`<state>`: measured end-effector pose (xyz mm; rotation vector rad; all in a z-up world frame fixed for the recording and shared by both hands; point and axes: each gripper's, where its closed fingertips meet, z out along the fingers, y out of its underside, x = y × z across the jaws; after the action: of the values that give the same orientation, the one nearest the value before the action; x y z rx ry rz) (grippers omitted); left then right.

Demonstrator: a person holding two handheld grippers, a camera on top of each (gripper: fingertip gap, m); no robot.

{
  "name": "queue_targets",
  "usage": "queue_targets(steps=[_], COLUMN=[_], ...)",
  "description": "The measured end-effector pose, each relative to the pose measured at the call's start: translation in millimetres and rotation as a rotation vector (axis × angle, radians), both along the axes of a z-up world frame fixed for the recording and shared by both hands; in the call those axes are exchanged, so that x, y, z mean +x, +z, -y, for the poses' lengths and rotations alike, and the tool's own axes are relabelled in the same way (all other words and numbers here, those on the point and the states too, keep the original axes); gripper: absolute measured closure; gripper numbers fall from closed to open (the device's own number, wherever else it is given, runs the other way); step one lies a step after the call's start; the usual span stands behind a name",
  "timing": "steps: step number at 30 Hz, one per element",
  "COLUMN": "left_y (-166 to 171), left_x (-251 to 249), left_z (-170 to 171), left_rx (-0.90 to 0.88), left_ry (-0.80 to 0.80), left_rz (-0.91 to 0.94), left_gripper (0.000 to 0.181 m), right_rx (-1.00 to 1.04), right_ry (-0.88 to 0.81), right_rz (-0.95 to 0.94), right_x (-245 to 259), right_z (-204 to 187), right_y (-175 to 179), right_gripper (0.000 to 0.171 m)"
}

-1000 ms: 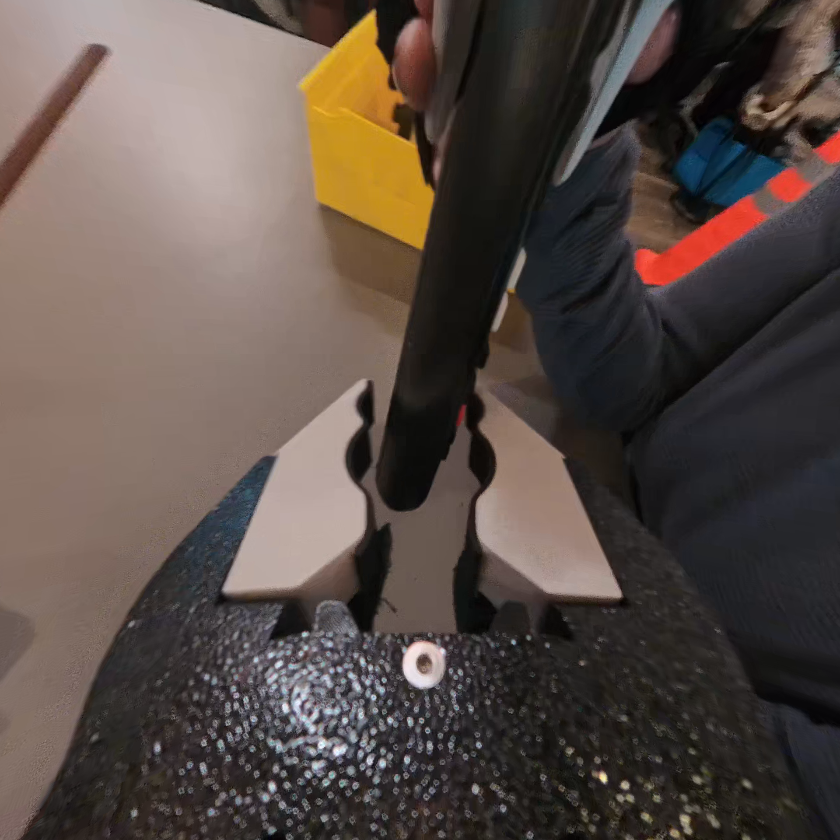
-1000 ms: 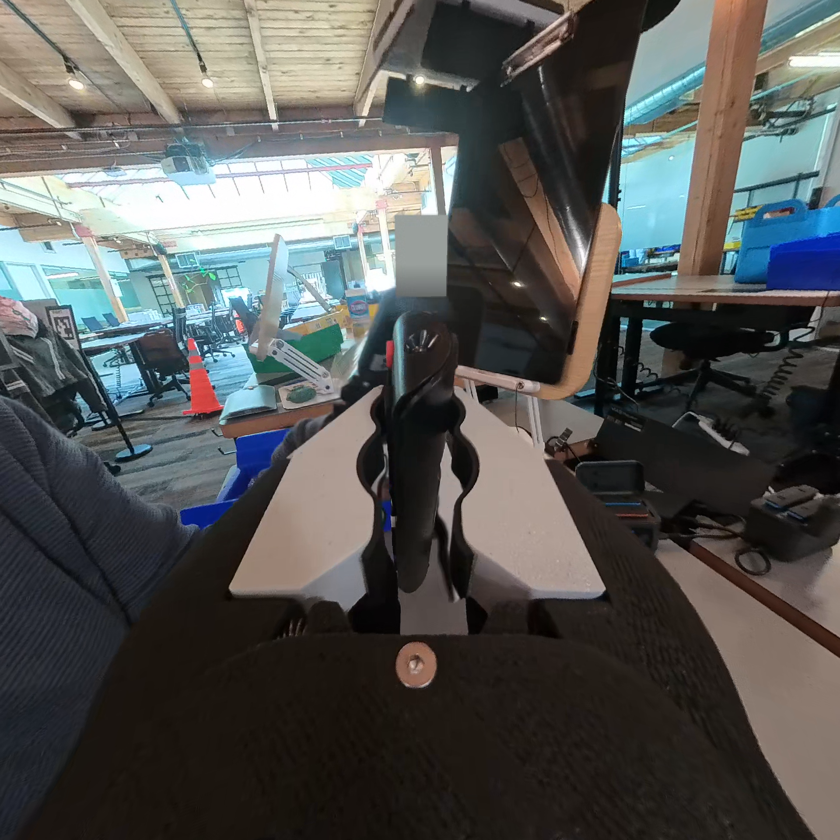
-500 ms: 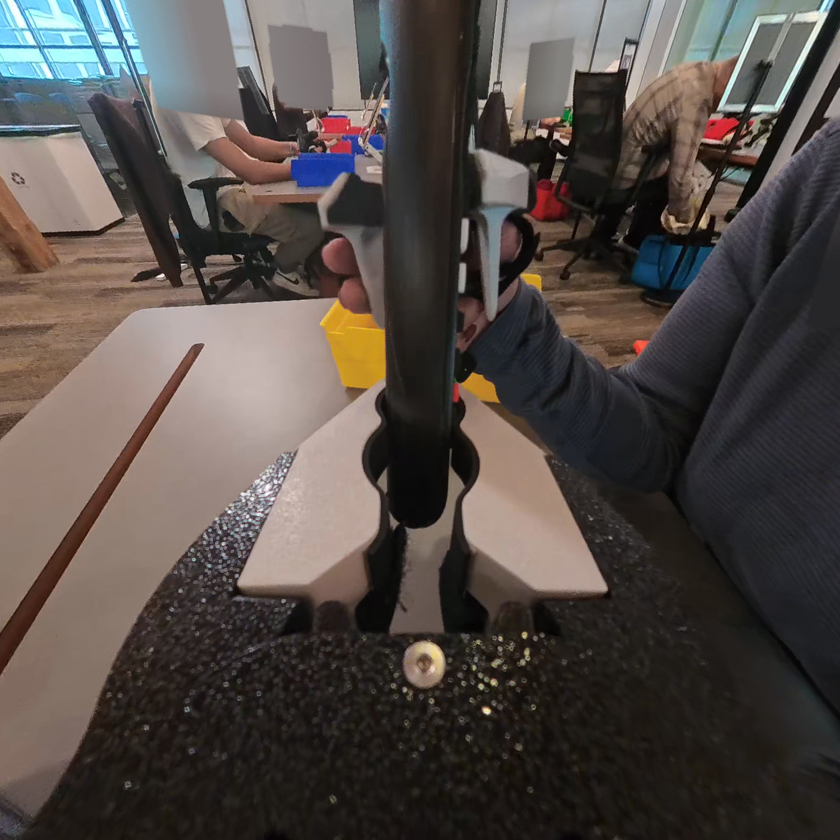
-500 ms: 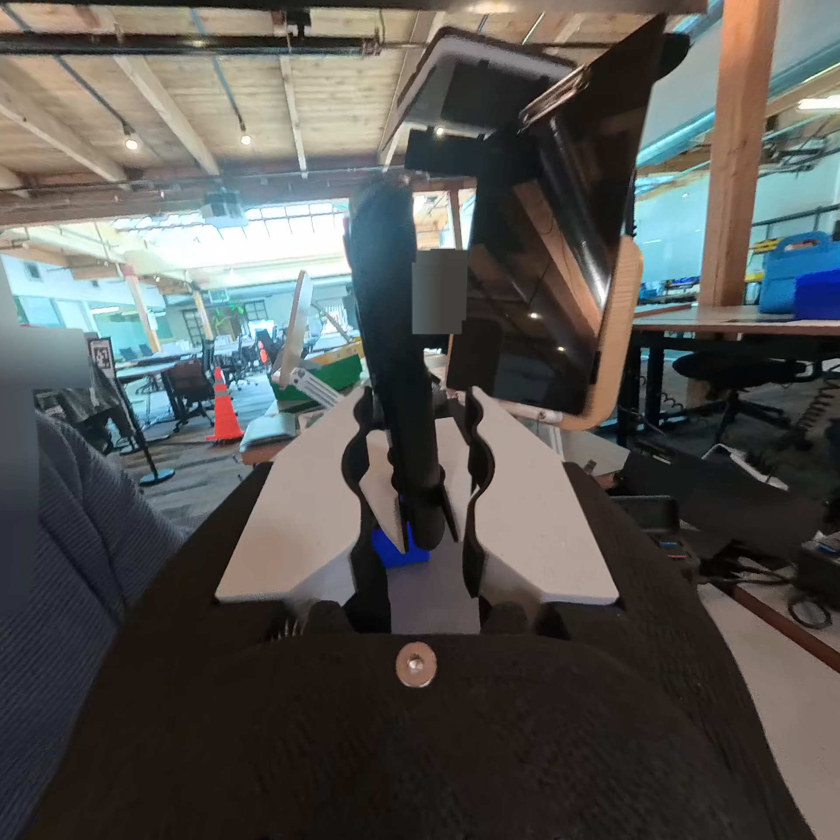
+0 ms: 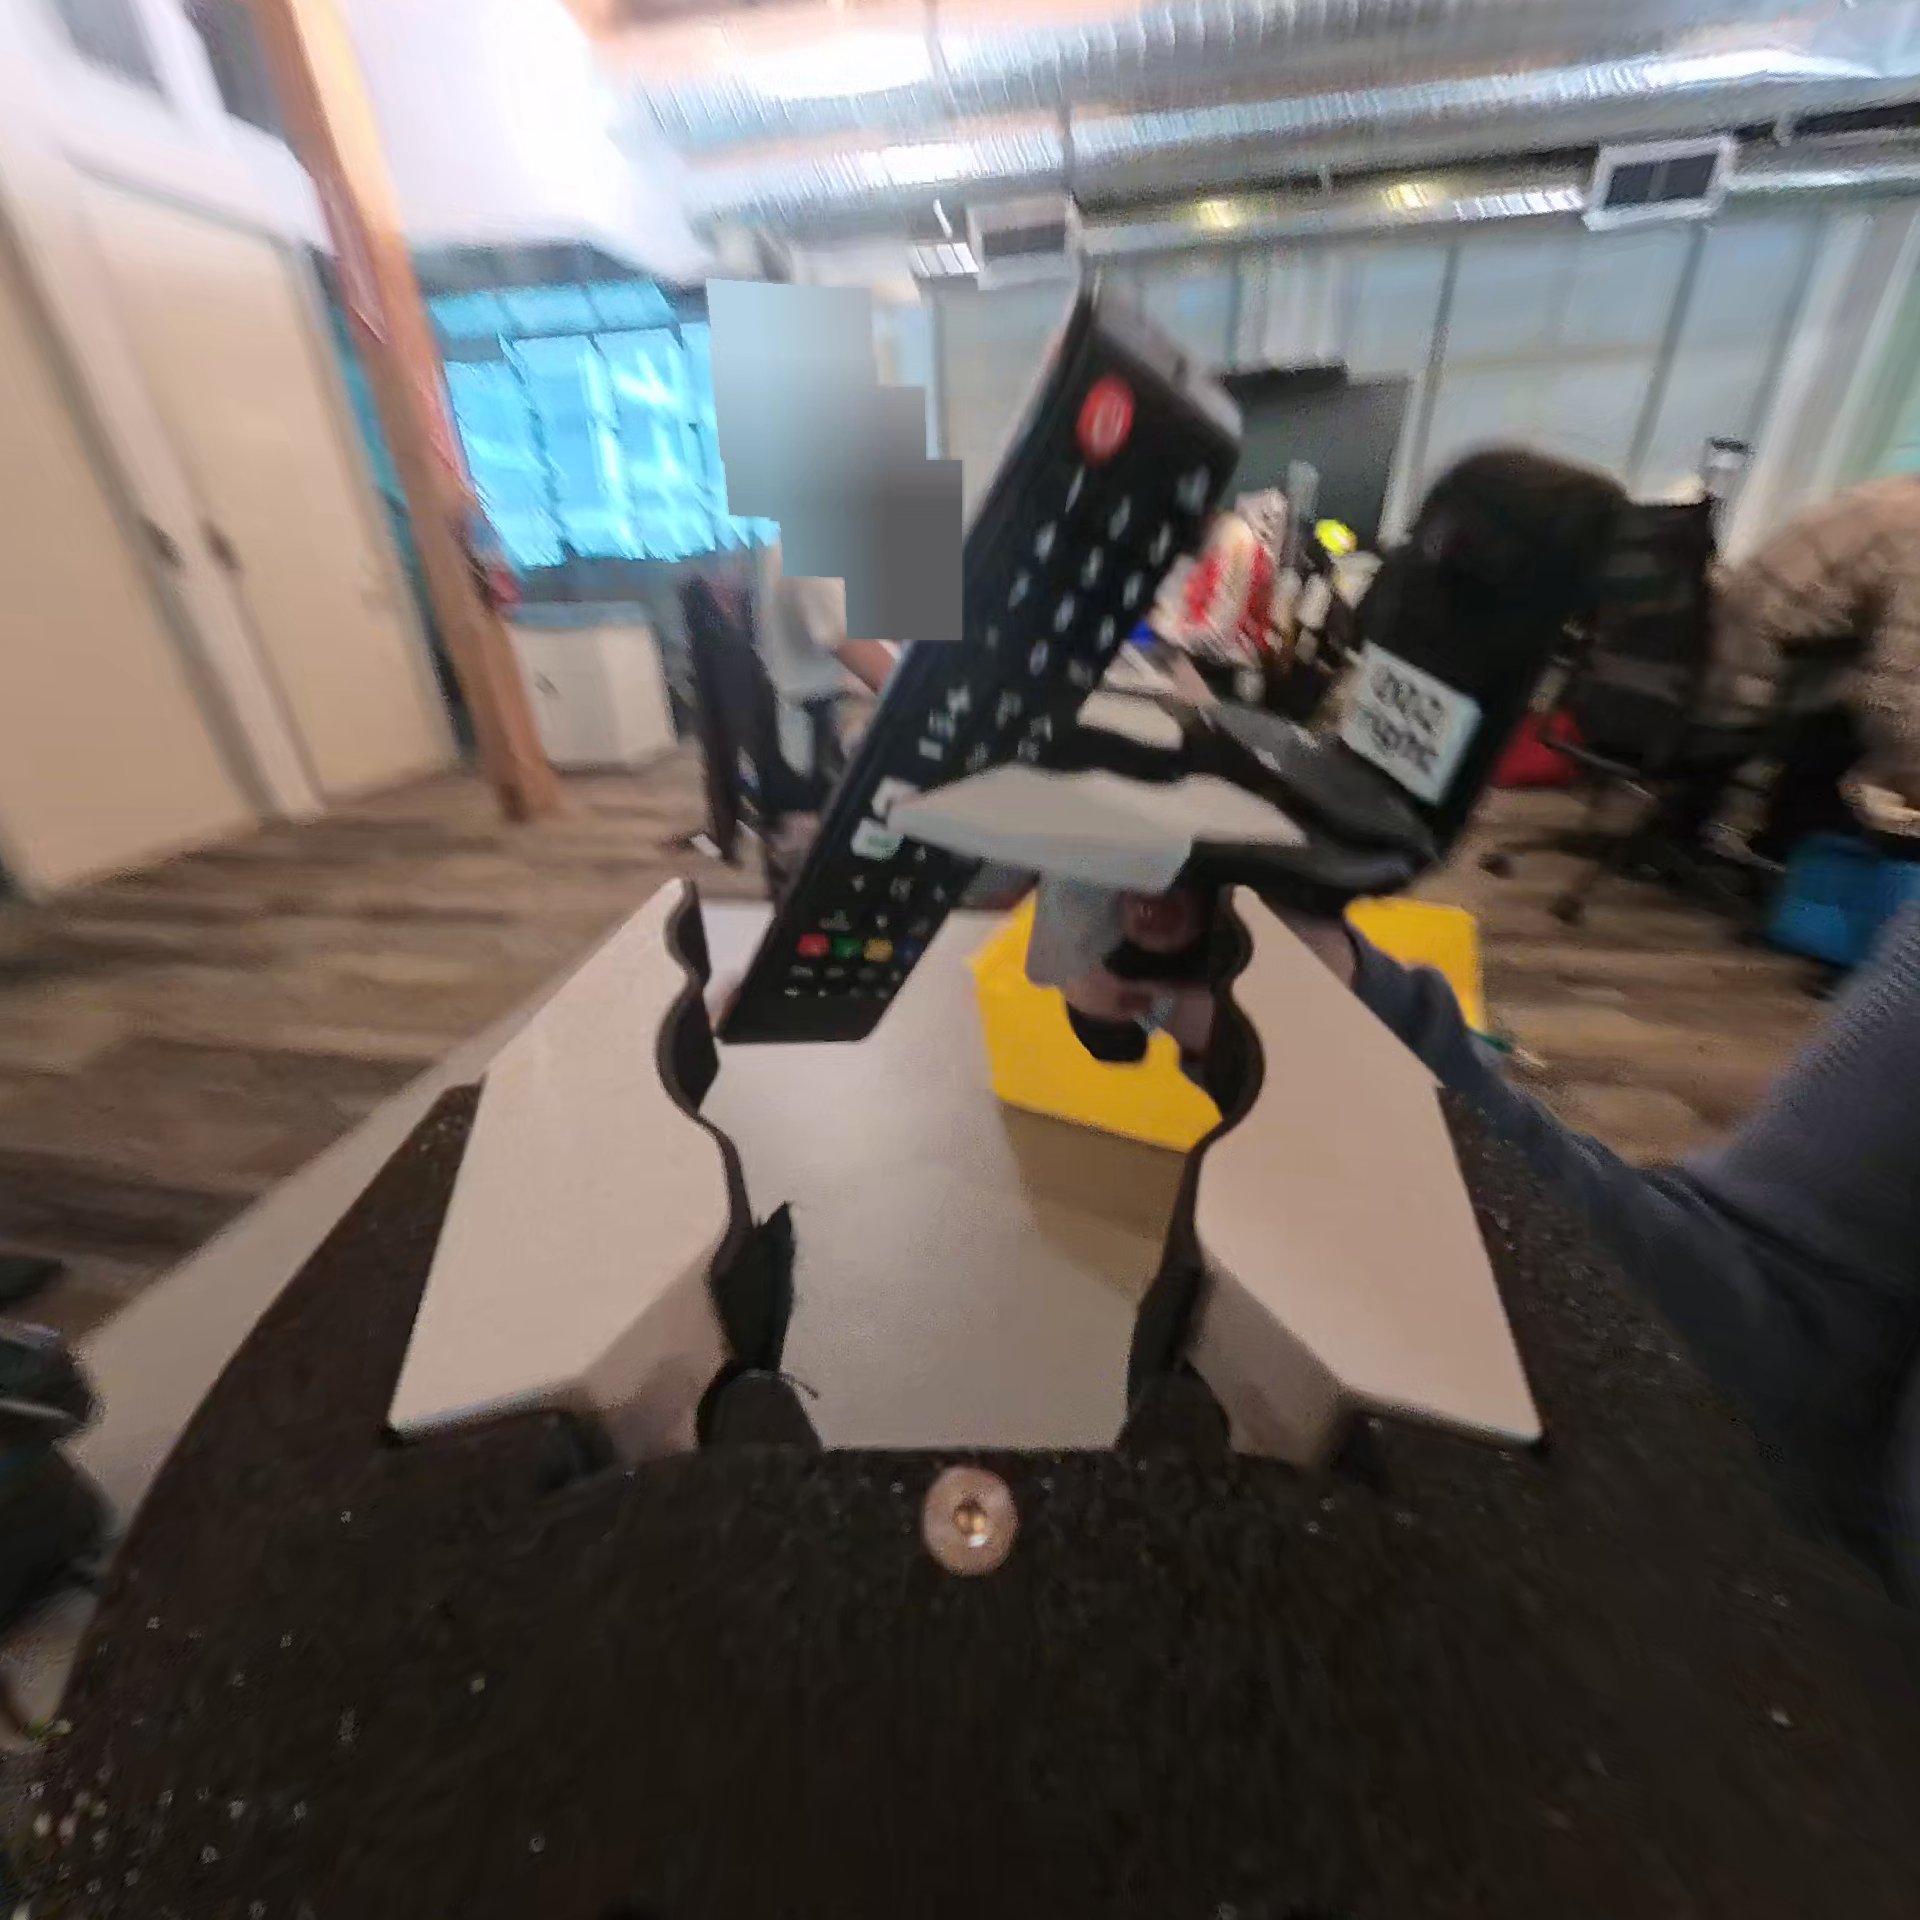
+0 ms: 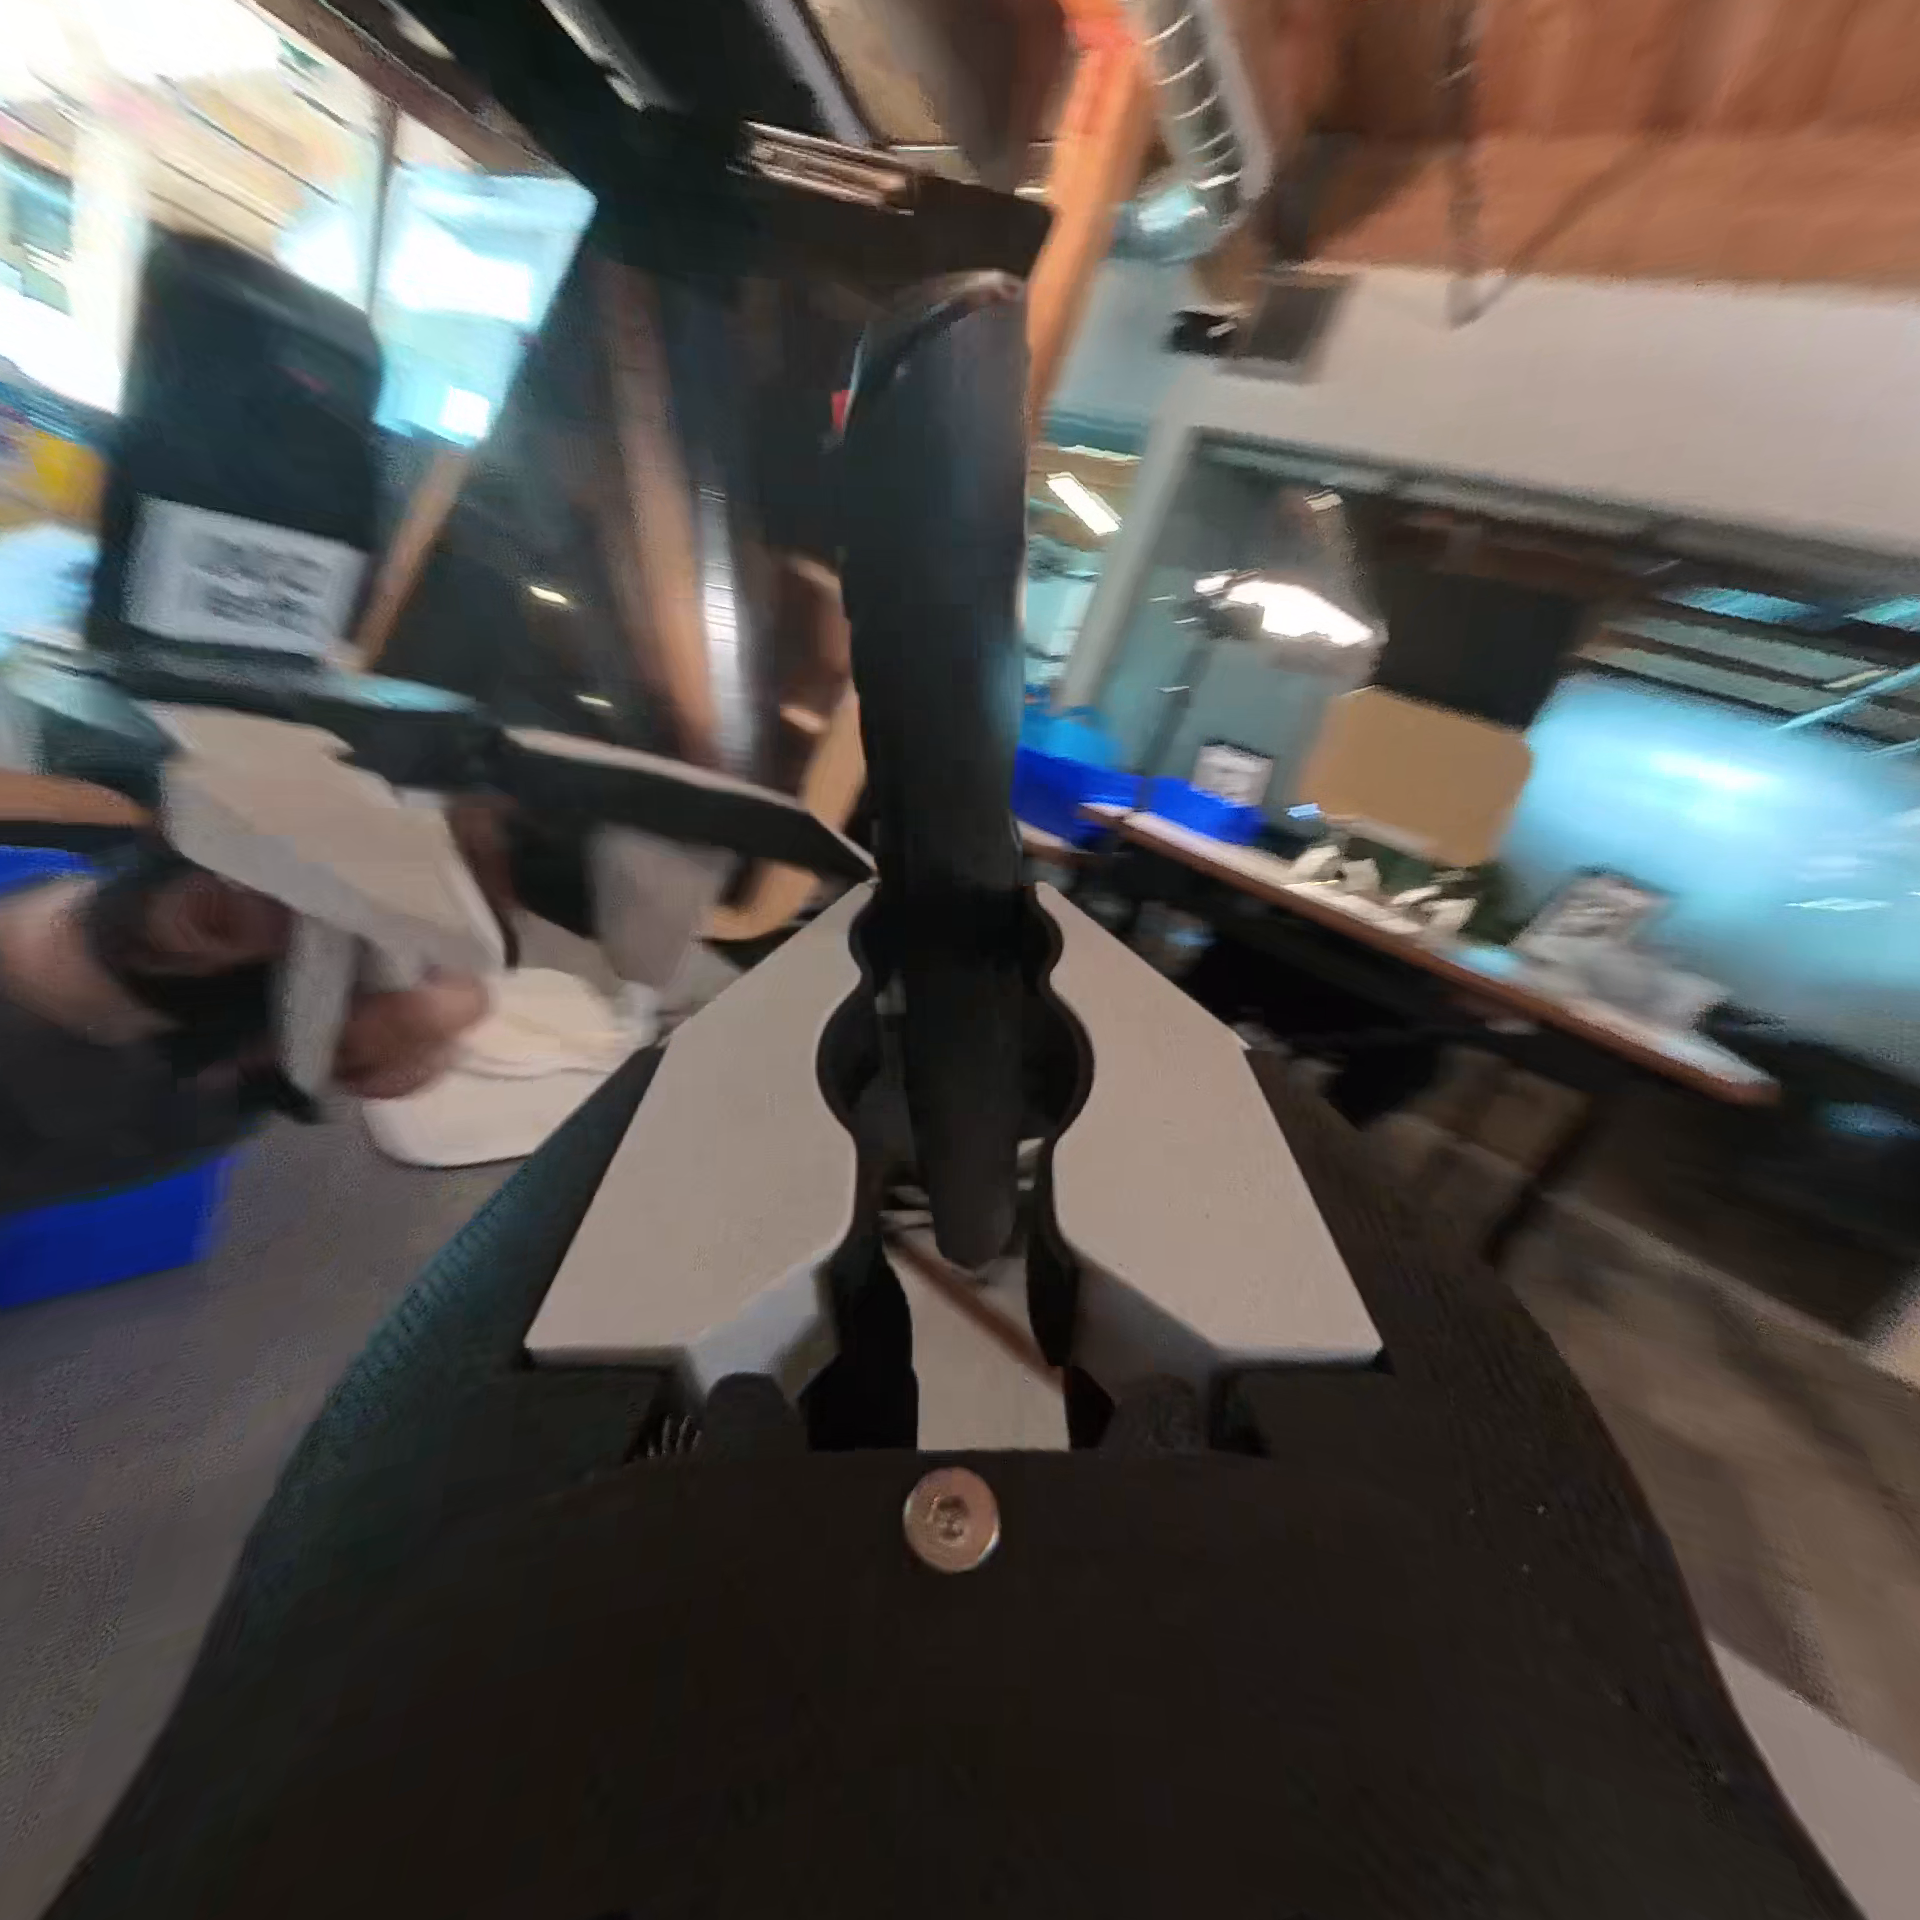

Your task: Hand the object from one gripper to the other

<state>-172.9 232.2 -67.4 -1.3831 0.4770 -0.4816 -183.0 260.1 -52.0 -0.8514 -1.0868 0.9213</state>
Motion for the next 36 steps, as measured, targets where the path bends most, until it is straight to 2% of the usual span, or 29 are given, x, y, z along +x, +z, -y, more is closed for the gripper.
queue_targets(steps=[3,6,10,12,15,20,25,30,31,32,33,36], left_y=[34,49,47,47,50,60,72,75,76,77,77,71], left_x=[-10,-4,8,12,14,10,-6,-18,-19,-21,-22,-31], left_z=[7,15,11,9,9,20,34,39,41,42,42,33], left_rx=[0.225,0.354,0.397,0.414,0.447,0.506,0.549,0.554,0.559,0.556,0.542,0.465], left_ry=[0.170,0.256,0.313,0.312,0.321,0.298,0.218,0.176,0.157,0.136,0.117,0.115], left_rz=[0.011,-0.032,-0.149,-0.139,-0.115,-0.032,0.185,0.295,0.323,0.346,0.362,0.388], left_gripper=[0.094,0.104,0.108,0.111,0.129,0.132,0.133,0.133,0.133,0.133,0.133,0.132], right_rx=[0.214,0.392,0.472,0.509,0.574,0.601,0.613,0.637,0.654,0.681,0.698,0.663], right_ry=[-0.211,-0.359,-0.391,-0.398,-0.403,-0.382,-0.419,-0.438,-0.459,-0.467,-0.473,-0.474], right_rz=[-0.047,-0.067,-0.089,-0.103,-0.128,-0.187,-0.220,-0.174,-0.155,-0.135,-0.130,-0.054], right_x=[1,-1,-7,-9,-10,-11,-11,-14,-15,-17,-17,-22], right_z=[-6,-5,3,8,19,30,28,22,19,18,18,11], right_y=[8,11,10,11,13,16,16,10,7,4,3,-3], right_gripper=[0.148,0.149,0.149,0.149,0.149,0.147,0.120,0.123,0.126,0.143,0.148,0.148])
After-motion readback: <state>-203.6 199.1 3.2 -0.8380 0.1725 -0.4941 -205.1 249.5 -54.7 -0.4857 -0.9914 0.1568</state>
